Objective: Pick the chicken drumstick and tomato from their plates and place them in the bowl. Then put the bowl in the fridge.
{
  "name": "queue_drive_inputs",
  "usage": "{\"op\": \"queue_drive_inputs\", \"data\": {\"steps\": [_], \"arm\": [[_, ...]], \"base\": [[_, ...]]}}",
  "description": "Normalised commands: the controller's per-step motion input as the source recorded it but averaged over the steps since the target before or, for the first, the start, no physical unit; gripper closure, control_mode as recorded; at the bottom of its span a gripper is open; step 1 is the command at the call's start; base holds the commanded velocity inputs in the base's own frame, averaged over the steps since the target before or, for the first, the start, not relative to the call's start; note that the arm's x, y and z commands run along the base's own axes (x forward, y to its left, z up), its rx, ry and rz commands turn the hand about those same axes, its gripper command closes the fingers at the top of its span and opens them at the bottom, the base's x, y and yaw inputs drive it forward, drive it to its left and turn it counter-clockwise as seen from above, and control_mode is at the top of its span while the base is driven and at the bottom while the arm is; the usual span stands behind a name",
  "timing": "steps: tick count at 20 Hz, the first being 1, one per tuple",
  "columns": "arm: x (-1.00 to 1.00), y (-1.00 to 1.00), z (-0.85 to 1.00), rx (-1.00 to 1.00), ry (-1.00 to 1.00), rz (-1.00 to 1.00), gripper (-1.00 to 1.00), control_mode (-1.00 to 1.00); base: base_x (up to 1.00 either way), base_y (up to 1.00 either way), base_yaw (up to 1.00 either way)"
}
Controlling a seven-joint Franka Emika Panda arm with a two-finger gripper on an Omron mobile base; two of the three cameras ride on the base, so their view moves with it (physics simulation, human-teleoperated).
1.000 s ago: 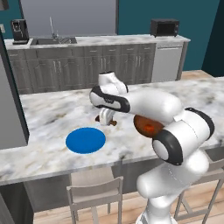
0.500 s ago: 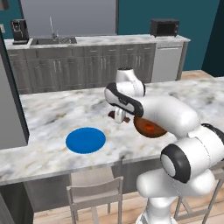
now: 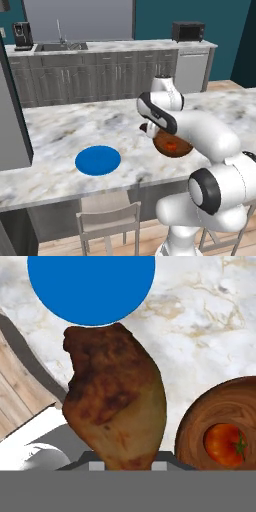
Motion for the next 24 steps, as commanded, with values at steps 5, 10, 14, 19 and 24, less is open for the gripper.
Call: {"op": "queue_drive_inputs", "data": {"steps": [5,10,14,19,24], "arm": [[0.18,-0.57,0.05,0.01,0.02,-0.10,1.00,-1.00],[0.23,-0.58,0.00,0.00,0.06,-0.09,1.00,-1.00],[0.29,-0.51,-0.03,0.00,0.07,-0.09,1.00,-1.00],[0.25,-0.38,-0.14,0.00,0.00,-0.11,1.00,-1.00],[0.22,-0.38,-0.18,0.00,0.00,-0.13,1.00,-1.00]], "base": [[0.00,0.00,0.00],[0.00,0.00,0.00],[0.00,0.00,0.00],[0.00,0.00,0.00],[0.00,0.00,0.00]]}}
